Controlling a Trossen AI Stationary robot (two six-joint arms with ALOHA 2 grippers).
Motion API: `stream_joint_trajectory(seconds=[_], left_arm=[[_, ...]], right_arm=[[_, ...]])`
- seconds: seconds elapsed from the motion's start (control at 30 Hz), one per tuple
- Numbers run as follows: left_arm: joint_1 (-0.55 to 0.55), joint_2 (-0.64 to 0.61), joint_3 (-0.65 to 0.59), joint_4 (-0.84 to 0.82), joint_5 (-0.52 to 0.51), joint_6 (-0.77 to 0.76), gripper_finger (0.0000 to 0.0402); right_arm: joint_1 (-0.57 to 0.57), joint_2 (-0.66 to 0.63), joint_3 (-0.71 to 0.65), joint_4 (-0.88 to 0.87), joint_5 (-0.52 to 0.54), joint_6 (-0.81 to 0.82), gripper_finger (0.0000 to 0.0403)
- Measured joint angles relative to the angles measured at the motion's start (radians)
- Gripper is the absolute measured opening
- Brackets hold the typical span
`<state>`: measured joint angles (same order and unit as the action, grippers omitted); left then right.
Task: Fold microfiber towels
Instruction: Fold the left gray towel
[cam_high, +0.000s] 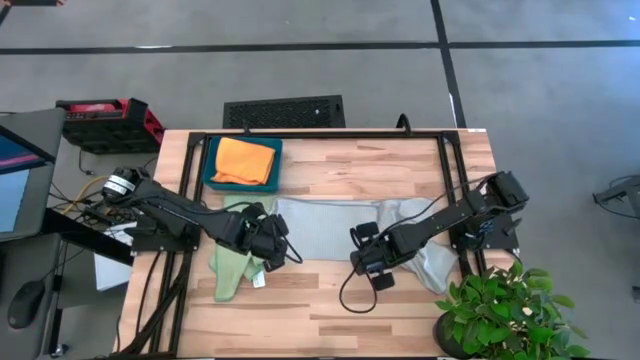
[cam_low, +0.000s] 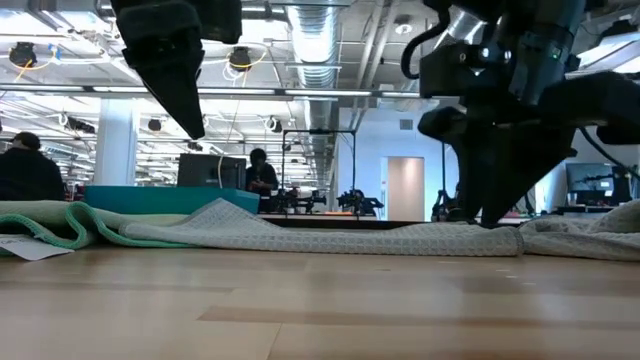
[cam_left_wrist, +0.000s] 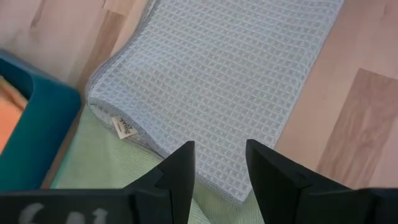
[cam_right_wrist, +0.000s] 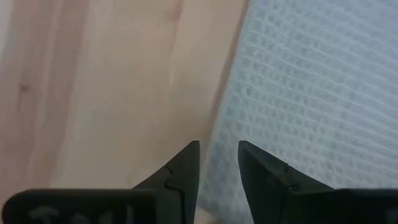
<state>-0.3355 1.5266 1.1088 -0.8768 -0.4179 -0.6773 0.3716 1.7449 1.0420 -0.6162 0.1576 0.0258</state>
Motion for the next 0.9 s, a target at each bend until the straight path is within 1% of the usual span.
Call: stream_joint_trajectory(seconds=[0.17,0.27,0.43,0.57,0.73,0.83,0.9], left_arm=[[0.000,0.000,0.000,0.000,-0.008,0.000,0.0137],[0.000,0.000,0.000,0.000,-0.009,0.000,0.0137],[0.000,0.000,0.000,0.000,-0.009,0.000,0.0137],[0.000,0.000,0.000,0.000,-0.009,0.000,0.0137],[0.000,0.000,0.000,0.000,-0.008,0.000,0.0137],[0.000,0.000,0.000,0.000,-0.008,0.000,0.0137],[-0.001,0.000,0.000,0.000,-0.008,-0.002,0.0137]], right_arm=[[-0.009,0.077,0.000,0.002,-0.001,0.001,0.0134],[-0.017,0.097,0.005,0.000,0.001,0.002,0.0134],[-0.024,0.100,0.004,-0.006,-0.001,0.047,0.0128],[-0.024,0.089,0.003,-0.008,-0.002,0.070,0.0115],[-0.026,0.089,0.002,-0.008,0.020,0.087,0.0078],[-0.032,0.090,0.001,-0.004,0.033,0.106,0.0044],[-0.034,0.091,0.000,0.004,0.061,0.104,0.0018]])
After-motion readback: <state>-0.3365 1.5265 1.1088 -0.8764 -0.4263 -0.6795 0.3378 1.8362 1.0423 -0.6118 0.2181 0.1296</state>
